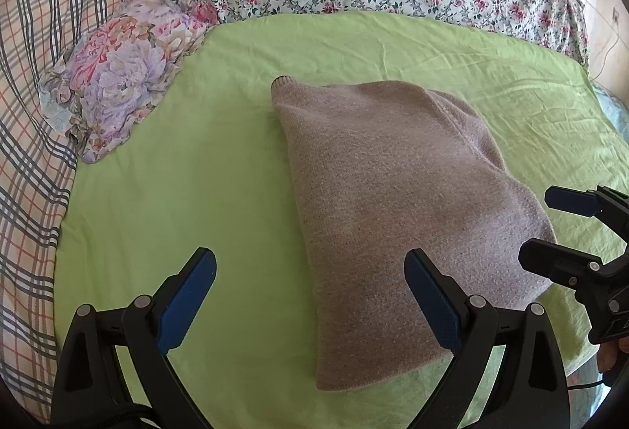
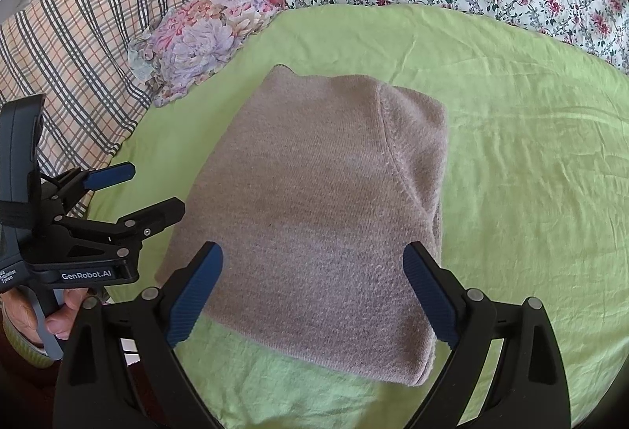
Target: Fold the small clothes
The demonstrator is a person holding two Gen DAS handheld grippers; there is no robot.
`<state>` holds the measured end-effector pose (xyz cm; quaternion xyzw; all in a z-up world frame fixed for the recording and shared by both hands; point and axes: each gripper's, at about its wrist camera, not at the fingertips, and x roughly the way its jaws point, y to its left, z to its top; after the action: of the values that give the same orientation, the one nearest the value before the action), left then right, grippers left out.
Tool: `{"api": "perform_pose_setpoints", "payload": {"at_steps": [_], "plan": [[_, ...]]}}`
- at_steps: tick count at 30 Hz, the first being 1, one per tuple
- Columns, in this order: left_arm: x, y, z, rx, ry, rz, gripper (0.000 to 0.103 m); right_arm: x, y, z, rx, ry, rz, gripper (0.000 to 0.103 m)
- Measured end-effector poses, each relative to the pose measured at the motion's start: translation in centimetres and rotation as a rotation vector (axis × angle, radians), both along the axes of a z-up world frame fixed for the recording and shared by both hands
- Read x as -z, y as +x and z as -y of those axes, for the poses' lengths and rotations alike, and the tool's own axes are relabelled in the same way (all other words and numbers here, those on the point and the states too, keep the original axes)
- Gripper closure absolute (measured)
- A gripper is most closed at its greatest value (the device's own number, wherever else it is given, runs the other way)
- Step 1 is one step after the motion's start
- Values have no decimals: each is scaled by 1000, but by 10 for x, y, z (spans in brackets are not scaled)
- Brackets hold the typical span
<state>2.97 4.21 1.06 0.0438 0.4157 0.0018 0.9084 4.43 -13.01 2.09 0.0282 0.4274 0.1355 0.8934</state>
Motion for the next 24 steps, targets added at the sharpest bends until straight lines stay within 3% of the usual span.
{"api": "perform_pose_setpoints", "payload": {"at_steps": [24], "plan": [[-2,2,3,17,0,-2,6,-2,-1,4,2,10,7,9]]}}
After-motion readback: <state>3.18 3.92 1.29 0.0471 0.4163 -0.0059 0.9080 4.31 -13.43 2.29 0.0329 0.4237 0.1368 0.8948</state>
